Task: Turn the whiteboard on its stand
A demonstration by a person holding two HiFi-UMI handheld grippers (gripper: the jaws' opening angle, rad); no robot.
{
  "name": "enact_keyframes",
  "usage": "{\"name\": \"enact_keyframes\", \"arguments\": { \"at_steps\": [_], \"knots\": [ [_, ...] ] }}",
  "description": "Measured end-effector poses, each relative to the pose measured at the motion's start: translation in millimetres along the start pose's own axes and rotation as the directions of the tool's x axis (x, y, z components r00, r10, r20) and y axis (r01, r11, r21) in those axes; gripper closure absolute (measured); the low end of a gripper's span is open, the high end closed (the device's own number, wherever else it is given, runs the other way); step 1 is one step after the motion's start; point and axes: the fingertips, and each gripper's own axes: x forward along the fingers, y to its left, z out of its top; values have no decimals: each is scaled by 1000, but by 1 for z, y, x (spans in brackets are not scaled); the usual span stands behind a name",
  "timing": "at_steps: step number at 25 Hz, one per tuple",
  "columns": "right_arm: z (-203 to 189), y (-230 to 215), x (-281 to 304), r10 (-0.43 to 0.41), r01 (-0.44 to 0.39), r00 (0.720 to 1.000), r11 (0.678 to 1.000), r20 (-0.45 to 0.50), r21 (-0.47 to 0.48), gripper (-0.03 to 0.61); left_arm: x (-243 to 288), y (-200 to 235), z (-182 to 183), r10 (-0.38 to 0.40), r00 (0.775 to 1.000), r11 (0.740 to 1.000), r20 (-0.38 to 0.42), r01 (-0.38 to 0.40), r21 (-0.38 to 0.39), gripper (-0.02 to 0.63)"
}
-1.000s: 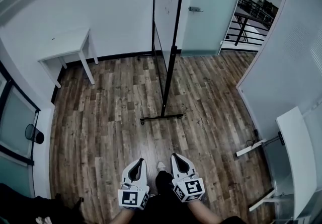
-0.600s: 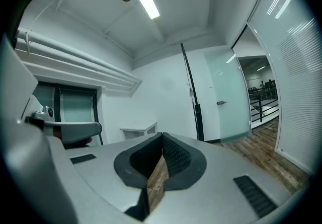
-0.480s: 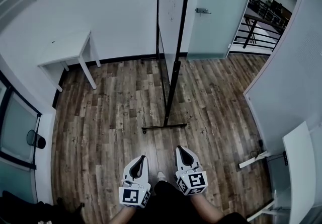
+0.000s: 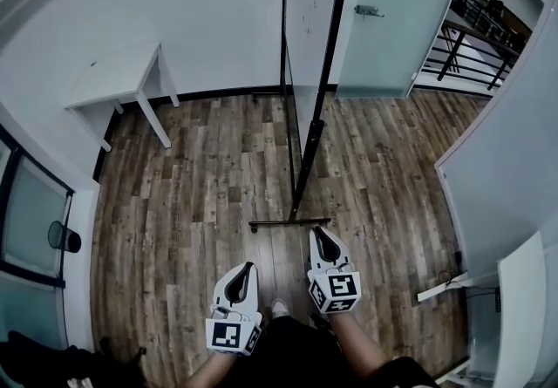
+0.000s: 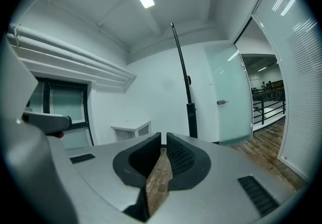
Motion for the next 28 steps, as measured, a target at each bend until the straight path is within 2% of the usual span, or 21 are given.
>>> {"name": "enact_keyframes", "arguments": {
  "at_steps": [8, 13, 21, 28],
  "knots": [
    [-6, -61, 105, -54, 53, 998, 998, -26, -31, 553, 52, 19, 3, 29, 1000, 1000, 1, -29, 6, 595],
    [-19, -95, 171, -86, 83, 994, 996, -70, -44, 453, 73, 30, 7, 58, 998, 998, 3, -58, 1, 595],
    [-46, -140, 256, -132, 122, 978, 990, -159, -71, 365, 88, 40, 3, 91, 996, 996, -25, -91, 2, 595],
    [-57, -154, 300, -142, 127, 967, 988, -211, -85, 351, 93, 45, 2, 111, 993, 994, -39, -111, -7, 595]
  ]
}}
